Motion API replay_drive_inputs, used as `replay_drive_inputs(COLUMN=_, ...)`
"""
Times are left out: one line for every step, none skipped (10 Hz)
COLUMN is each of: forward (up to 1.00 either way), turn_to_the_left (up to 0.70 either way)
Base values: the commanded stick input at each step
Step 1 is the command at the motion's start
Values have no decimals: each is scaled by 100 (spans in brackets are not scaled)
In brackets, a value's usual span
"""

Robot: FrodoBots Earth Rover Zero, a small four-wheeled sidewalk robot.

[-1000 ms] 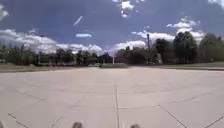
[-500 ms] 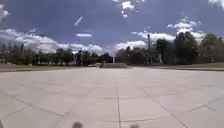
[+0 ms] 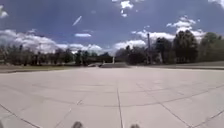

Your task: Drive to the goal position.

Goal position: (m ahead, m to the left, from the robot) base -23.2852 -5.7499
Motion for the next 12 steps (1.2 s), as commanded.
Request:
replay_drive_inputs(forward=70, turn_to_the_left=0)
replay_drive_inputs(forward=70, turn_to_the_left=0)
replay_drive_inputs(forward=70, turn_to_the_left=0)
replay_drive_inputs(forward=70, turn_to_the_left=0)
replay_drive_inputs(forward=70, turn_to_the_left=0)
replay_drive_inputs(forward=70, turn_to_the_left=0)
replay_drive_inputs(forward=70, turn_to_the_left=0)
replay_drive_inputs(forward=70, turn_to_the_left=0)
replay_drive_inputs(forward=70, turn_to_the_left=0)
replay_drive_inputs(forward=70, turn_to_the_left=0)
replay_drive_inputs(forward=70, turn_to_the_left=2)
replay_drive_inputs(forward=70, turn_to_the_left=3)
